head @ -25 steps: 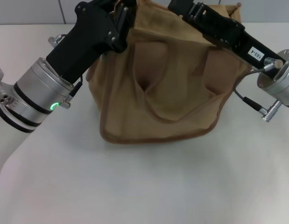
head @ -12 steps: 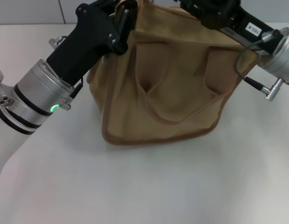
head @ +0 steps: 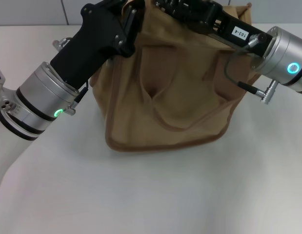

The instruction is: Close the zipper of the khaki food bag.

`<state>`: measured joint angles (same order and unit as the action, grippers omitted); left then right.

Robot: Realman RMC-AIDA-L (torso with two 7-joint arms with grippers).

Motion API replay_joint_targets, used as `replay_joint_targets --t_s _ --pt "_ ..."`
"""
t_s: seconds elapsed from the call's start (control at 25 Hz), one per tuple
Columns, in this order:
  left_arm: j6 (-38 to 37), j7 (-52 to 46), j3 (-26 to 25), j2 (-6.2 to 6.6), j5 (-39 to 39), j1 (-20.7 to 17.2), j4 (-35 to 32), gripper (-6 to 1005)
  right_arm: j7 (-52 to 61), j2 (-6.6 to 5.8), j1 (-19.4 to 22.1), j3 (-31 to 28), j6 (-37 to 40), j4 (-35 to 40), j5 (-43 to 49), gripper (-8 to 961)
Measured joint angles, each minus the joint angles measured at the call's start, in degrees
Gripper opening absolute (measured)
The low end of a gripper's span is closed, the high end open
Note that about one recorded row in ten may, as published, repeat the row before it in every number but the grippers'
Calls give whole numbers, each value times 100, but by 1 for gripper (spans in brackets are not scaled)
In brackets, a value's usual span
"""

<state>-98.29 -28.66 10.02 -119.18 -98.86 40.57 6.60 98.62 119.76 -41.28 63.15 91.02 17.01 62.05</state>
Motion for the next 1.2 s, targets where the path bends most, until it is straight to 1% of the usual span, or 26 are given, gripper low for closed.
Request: replay_joint_targets --t_s 0.24,0.44,0.56,0.84,1.0,1.2 --pt "9 1 -20 -1 11 -15 -16 105 -136 4 175 -21 281 -10 -6 536" --pt "26 1 -59 1 29 -19 -14 106 -285 14 332 -44 752 51 -132 537" --pt "47 1 -59 1 29 -12 -7 106 -356 14 358 -51 846 63 -146 537" --pt "73 1 -58 1 29 -11 4 108 -411 5 424 -64 773 48 -156 536" --pt "74 1 -55 1 27 -14 1 108 -357 -4 480 -65 530 14 -159 536" --pt "73 1 -53 1 17 -14 6 109 -321 -13 448 4 363 13 -148 536"
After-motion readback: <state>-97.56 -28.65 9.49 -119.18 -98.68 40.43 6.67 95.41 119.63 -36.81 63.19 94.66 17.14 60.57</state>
